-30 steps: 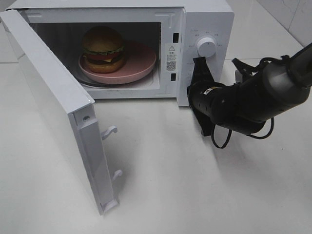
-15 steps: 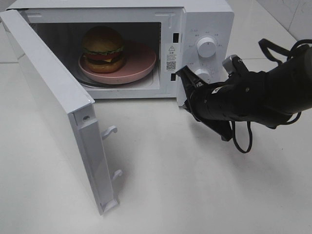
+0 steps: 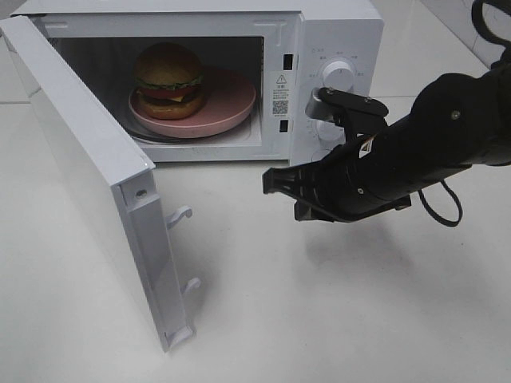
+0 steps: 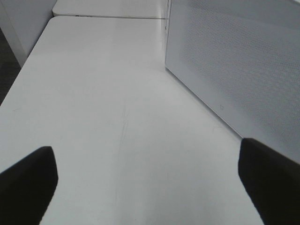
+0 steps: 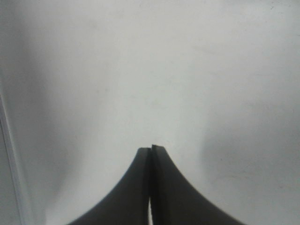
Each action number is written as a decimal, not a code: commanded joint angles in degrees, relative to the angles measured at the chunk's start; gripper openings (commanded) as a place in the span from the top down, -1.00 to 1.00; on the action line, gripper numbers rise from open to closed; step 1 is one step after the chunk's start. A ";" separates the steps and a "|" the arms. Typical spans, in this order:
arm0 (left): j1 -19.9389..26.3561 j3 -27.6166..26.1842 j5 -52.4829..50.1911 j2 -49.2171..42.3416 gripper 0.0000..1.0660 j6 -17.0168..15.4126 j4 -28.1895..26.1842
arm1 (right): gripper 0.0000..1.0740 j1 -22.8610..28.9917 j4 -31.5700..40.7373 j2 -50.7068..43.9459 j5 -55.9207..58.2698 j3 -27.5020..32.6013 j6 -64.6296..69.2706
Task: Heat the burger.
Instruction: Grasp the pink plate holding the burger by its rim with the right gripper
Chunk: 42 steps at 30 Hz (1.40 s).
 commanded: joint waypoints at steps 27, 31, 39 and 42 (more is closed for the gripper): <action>0.06 0.23 -0.34 -1.09 -0.83 -0.23 -0.34 | 0.84 -0.17 -15.13 -3.50 33.63 -12.49 -84.28; 0.06 0.23 -0.34 -1.09 -0.83 -0.23 -0.34 | 0.66 -0.11 -17.82 -3.50 32.54 -14.50 -85.77; 0.06 0.23 -0.34 -1.09 -0.83 -0.23 -0.34 | -0.13 0.06 -19.71 -3.50 31.23 -17.93 -82.05; 0.06 0.23 -0.34 -1.09 -0.83 -0.23 -0.34 | -0.66 0.06 -19.71 -3.27 29.62 -18.68 -78.90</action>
